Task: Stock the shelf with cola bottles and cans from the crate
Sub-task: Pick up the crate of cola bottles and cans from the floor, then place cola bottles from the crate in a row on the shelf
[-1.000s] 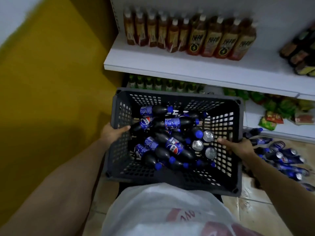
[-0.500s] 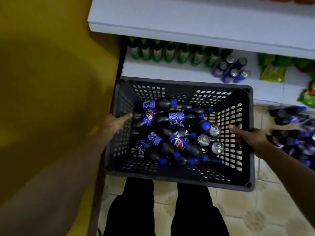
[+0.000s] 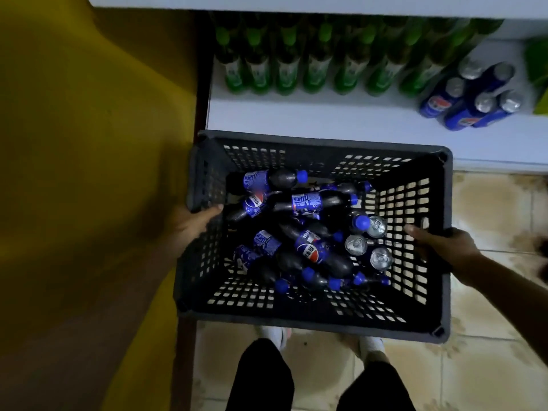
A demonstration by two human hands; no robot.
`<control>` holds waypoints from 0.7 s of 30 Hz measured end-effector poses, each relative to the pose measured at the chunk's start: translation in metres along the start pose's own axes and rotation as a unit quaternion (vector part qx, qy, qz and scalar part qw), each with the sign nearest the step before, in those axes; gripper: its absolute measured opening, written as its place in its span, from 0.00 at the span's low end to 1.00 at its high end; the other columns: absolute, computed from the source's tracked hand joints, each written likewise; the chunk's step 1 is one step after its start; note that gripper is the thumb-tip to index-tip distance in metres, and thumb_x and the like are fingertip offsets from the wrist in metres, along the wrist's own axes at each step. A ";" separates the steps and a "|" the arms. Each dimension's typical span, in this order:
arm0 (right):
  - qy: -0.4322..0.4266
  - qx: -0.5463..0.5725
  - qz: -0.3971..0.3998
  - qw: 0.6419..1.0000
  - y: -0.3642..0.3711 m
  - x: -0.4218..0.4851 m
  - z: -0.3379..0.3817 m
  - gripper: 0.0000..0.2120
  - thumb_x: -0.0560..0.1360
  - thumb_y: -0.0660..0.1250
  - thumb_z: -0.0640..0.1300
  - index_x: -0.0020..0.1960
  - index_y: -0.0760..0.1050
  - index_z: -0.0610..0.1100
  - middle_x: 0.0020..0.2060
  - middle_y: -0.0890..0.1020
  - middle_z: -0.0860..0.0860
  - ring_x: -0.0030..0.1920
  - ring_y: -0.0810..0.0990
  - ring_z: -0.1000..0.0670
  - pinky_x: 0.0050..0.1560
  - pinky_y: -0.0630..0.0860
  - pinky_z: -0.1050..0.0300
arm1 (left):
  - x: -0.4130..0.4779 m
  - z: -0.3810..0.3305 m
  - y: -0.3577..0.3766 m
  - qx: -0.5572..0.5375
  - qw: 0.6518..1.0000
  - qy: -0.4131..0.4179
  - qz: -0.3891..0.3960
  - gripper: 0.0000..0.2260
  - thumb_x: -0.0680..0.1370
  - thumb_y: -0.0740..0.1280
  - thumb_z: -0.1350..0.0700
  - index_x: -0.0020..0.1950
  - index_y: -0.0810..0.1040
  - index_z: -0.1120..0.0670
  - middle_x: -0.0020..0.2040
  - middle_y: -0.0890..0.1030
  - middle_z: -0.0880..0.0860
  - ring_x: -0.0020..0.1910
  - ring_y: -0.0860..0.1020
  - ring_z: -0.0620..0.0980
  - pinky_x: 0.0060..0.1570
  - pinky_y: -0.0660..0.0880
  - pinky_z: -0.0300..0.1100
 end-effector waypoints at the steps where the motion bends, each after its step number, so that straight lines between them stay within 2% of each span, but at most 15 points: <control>1: -0.002 -0.002 0.003 1.000 0.008 0.011 0.006 0.22 0.65 0.77 0.55 0.42 0.78 0.36 0.33 0.81 0.41 0.32 0.78 0.44 0.38 0.78 0.52 | 0.012 -0.001 0.002 -0.004 1.000 0.000 -0.006 0.23 0.72 0.74 0.47 0.59 0.76 0.60 0.50 0.79 0.54 0.44 0.78 0.52 0.41 0.71 0.42; 4: -0.004 0.004 0.004 1.000 0.028 0.041 0.016 0.21 0.66 0.76 0.55 0.45 0.78 0.37 0.33 0.81 0.43 0.30 0.77 0.46 0.30 0.74 0.59 | 0.044 0.000 0.003 0.007 1.000 -0.007 -0.004 0.22 0.70 0.74 0.44 0.54 0.77 0.58 0.47 0.79 0.52 0.39 0.77 0.49 0.37 0.73 0.41; 7: 0.005 0.008 0.011 1.000 0.048 0.066 0.017 0.27 0.61 0.77 0.59 0.46 0.78 0.37 0.35 0.81 0.43 0.32 0.78 0.45 0.33 0.75 0.56 | 0.073 -0.001 0.006 0.026 1.000 0.011 -0.005 0.20 0.70 0.73 0.42 0.50 0.76 0.55 0.45 0.80 0.52 0.41 0.79 0.50 0.46 0.77 0.46; 9: 0.005 0.014 0.012 1.000 0.059 0.078 0.021 0.31 0.56 0.76 0.62 0.44 0.78 0.37 0.37 0.82 0.41 0.36 0.79 0.43 0.39 0.78 0.50 | 0.088 -0.005 0.009 0.035 0.999 0.025 -0.002 0.19 0.70 0.73 0.42 0.50 0.76 0.55 0.44 0.79 0.51 0.42 0.79 0.51 0.49 0.77 0.48; 11: 0.001 0.019 0.012 1.000 0.069 0.087 0.026 0.28 0.57 0.76 0.61 0.42 0.77 0.39 0.40 0.82 0.40 0.39 0.80 0.42 0.46 0.79 0.45 | 0.099 -0.005 0.012 0.036 0.999 0.029 0.001 0.19 0.70 0.73 0.42 0.51 0.75 0.54 0.47 0.79 0.52 0.44 0.78 0.51 0.48 0.77 0.47; 13: -0.001 0.018 0.019 1.000 0.077 0.096 0.030 0.25 0.60 0.76 0.60 0.43 0.76 0.40 0.42 0.82 0.39 0.39 0.79 0.43 0.46 0.79 0.46 | 0.110 -0.002 0.015 0.029 0.999 0.039 0.011 0.20 0.69 0.74 0.42 0.54 0.76 0.53 0.49 0.80 0.52 0.44 0.79 0.51 0.47 0.77 0.47; 18: 0.011 0.024 0.016 1.000 0.092 0.111 0.023 0.38 0.52 0.76 0.66 0.49 0.79 0.36 0.42 0.83 0.40 0.39 0.80 0.43 0.49 0.79 0.44 | 0.138 0.018 0.020 0.015 0.999 0.036 0.011 0.24 0.68 0.75 0.43 0.58 0.78 0.55 0.51 0.81 0.53 0.42 0.79 0.51 0.47 0.78 0.49; 21: 0.012 0.034 0.000 0.999 0.097 0.114 0.020 0.34 0.57 0.75 0.63 0.48 0.78 0.36 0.40 0.82 0.41 0.40 0.79 0.42 0.46 0.79 0.46 | 0.150 0.030 0.024 -0.008 1.000 0.018 -0.001 0.25 0.69 0.74 0.44 0.61 0.77 0.57 0.52 0.81 0.55 0.40 0.78 0.49 0.42 0.76 0.46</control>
Point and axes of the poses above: each hand's wrist, its own x-axis towards the middle knuckle, its own y-axis out of the palm, z = x × y, the point moved 5 cm from there along x, towards the middle knuckle
